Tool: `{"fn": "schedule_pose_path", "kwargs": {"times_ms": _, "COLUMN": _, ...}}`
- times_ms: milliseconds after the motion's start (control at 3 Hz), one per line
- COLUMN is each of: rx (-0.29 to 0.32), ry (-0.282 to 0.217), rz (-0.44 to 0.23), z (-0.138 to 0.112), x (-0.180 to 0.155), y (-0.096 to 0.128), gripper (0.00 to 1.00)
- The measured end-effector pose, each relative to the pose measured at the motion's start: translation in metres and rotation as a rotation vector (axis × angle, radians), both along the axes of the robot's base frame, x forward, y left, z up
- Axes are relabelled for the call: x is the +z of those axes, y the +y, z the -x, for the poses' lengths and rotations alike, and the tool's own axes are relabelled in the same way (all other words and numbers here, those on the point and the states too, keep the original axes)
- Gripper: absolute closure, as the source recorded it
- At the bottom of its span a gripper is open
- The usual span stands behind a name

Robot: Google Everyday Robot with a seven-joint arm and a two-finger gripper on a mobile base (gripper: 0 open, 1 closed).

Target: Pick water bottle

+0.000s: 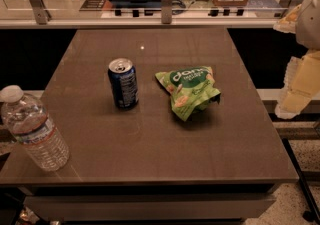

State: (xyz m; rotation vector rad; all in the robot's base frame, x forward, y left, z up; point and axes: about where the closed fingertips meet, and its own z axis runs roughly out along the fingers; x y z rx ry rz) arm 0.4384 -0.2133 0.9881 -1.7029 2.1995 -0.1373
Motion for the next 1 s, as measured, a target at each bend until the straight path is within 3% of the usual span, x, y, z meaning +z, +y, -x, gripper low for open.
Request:
{"fn": "schedule_pose_path", "kwargs": {"times_ms": 667, "rx": 0.01, "ry": -0.007, "rz": -0.019, "z": 0.001, "x": -0.001, "y": 0.006, "gripper": 0.0}}
{"fn": "schedule_pose_path", "kwargs": {"times_ms": 1000, "rx": 0.029, "ry": -0.025, "rz": -0.088, "z": 0.007, "x": -0.006, "y": 0.025, "gripper": 0.0}}
